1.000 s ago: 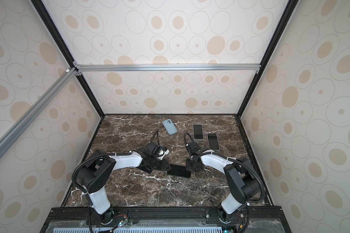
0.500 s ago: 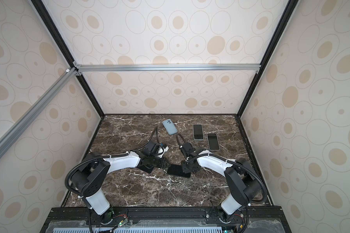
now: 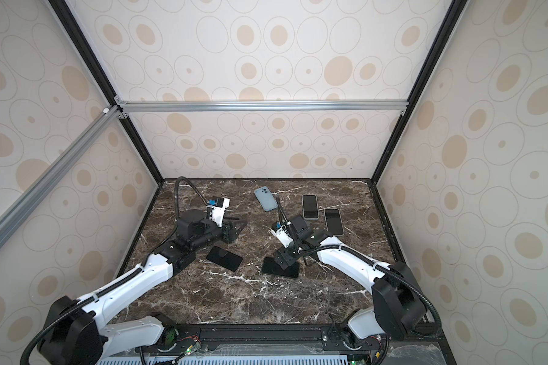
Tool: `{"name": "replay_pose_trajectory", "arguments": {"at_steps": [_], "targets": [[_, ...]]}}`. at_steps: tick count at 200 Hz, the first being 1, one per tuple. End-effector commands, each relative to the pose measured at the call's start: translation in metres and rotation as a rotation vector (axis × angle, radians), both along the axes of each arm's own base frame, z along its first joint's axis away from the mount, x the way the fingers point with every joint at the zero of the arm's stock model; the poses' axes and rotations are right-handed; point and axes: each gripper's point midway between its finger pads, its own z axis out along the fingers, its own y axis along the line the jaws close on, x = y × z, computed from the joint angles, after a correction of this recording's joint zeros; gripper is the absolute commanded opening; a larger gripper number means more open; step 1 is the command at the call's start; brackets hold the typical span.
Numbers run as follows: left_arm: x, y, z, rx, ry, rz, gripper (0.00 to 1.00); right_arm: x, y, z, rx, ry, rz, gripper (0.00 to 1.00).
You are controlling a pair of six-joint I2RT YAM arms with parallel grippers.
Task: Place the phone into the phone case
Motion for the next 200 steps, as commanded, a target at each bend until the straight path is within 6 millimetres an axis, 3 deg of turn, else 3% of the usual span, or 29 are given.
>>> {"name": "replay_pose_trajectory", "arguments": {"at_steps": [1,6,13,44,73,109,176,200], "targets": [[-0.003,0.015,0.046,-0.046,-0.210,0.033,0.57,-0.008,0.009,-0.004,0.004,-0.028,0.156,0.89],[-0.005,0.018,0.052,-0.048,-0.234,0.042,0.58,-0.009,0.009,-0.009,-0.006,-0.014,0.155,0.90],[-0.006,0.024,0.058,-0.045,-0.263,0.060,0.61,-0.007,0.007,-0.014,-0.023,0.001,0.139,1.00],[-0.009,0.048,0.071,-0.037,-0.340,0.155,0.73,-0.006,0.004,-0.038,-0.071,0.062,0.070,0.99],[-0.006,0.060,0.072,-0.025,-0.349,0.207,0.74,-0.006,-0.003,-0.059,-0.149,0.116,0.034,0.99],[-0.002,0.062,0.068,-0.025,-0.329,0.220,0.74,-0.009,-0.008,-0.070,-0.218,0.148,0.024,0.99],[0.000,0.064,0.066,-0.026,-0.318,0.228,0.74,-0.034,0.004,-0.083,-0.273,0.202,0.111,0.99],[0.000,0.063,0.065,-0.026,-0.314,0.225,0.74,-0.033,0.009,-0.081,-0.289,0.216,0.110,0.99]]}}
